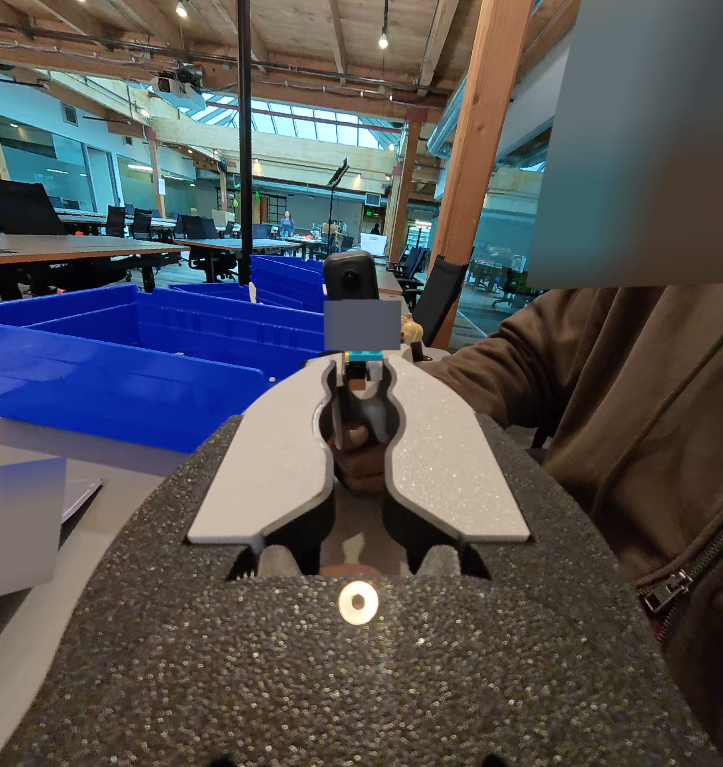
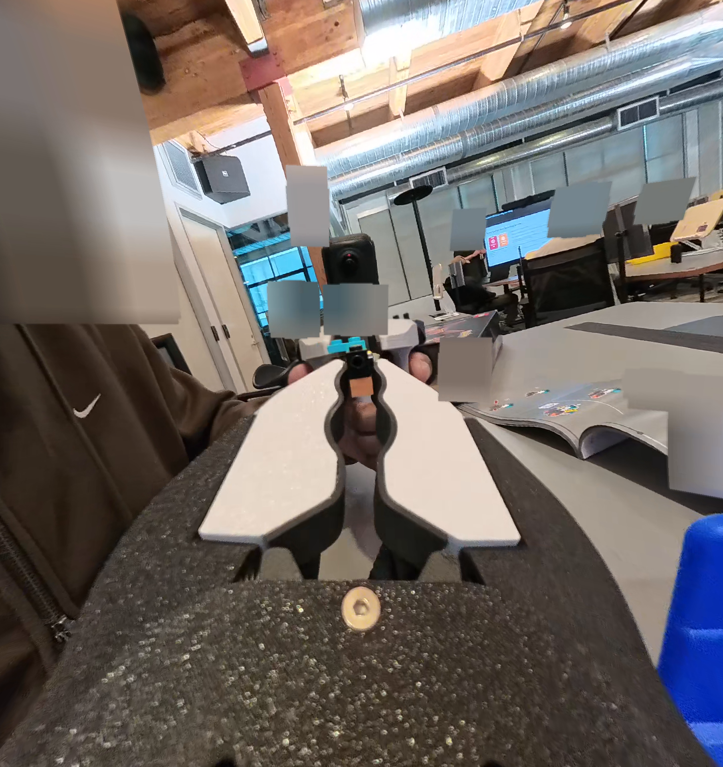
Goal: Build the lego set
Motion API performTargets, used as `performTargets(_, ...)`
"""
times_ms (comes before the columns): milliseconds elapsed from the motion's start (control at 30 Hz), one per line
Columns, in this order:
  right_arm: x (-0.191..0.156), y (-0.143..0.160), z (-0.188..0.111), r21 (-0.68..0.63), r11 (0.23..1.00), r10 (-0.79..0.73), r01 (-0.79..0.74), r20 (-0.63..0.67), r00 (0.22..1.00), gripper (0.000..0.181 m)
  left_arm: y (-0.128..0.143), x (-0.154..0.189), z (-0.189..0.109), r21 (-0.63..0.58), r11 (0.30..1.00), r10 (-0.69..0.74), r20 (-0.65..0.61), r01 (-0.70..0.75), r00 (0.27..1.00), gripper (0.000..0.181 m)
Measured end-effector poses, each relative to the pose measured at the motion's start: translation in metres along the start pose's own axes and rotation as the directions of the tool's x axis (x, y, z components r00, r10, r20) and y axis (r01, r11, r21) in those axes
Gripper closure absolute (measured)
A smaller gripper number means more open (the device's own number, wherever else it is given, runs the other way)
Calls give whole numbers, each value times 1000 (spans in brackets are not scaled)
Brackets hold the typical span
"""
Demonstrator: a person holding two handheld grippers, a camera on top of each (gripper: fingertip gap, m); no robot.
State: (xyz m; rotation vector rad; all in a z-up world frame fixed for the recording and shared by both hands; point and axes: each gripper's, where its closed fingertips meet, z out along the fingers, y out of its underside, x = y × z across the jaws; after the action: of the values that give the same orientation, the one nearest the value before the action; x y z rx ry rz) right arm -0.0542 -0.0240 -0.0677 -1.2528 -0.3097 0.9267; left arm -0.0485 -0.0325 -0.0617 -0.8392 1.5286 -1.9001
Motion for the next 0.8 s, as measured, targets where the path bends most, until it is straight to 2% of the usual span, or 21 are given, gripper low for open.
performTargets(200, -3, 3, 6, -7, 1000, -18, 19, 14, 1000, 172, 5, 7, 3, -52, 997, 55, -2, -55, 998, 150)
performTargets(467, -5, 11, 10, -52, 997, -64, 64, 4, 998, 172, 6, 8, 3, -77, 990, 122, 29, -119, 992, 163)
performTargets(600, -3, 12, 10, -64, 995, -72, 71, -5, 997, 171, 8, 7, 2, -103, 980, 177, 45, -172, 983, 163)
performTargets(800, 2, 20, 11, -128, 986, -109, 103, -38, 993, 159, 6, 1, -4, -102, 977, 193, 73, -185, 978, 163)
